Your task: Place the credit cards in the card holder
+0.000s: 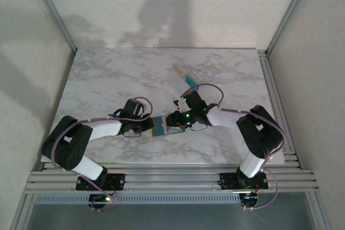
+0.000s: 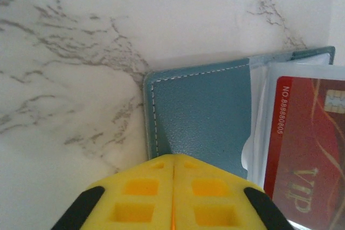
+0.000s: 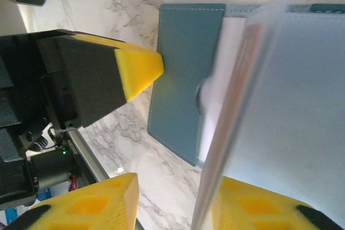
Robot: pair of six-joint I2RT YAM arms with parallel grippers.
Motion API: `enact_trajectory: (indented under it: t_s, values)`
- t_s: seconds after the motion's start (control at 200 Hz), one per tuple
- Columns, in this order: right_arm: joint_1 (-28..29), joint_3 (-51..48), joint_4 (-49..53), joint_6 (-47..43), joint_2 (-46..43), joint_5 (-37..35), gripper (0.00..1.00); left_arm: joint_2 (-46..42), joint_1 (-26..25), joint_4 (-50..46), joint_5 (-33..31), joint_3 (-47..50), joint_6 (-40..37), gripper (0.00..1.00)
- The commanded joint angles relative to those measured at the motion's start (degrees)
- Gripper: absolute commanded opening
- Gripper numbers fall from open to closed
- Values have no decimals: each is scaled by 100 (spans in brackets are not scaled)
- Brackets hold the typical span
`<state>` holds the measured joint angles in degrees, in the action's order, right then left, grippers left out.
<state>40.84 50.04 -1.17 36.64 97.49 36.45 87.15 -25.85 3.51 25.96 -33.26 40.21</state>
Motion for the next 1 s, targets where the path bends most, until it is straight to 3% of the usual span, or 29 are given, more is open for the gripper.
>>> enact_trajectory:
  t_s: [0.0, 0.16, 0.285, 0.581, 0.766, 0.996]
  values:
    - [129, 150, -360, -40, 15, 273, 37, -182, 112, -169, 156, -32, 84, 10]
    - [164, 281, -261, -121, 132, 245, 37, -216, 194, -188, 142, -16, 100, 13]
    - [165, 379, 111, -314, 277, 47, 27, -128, 216, -144, 144, -27, 84, 14]
    - [169, 258, 162, -342, 270, -74, 25, 63, 229, -40, 157, -5, 86, 15]
    - [168, 510, 1090, -544, 305, -893, 19, 149, 230, -89, 11, -24, 33, 14]
    - [167, 664, 2265, -759, -102, -2371, 21, -23, 229, -425, -401, -142, -132, 15]
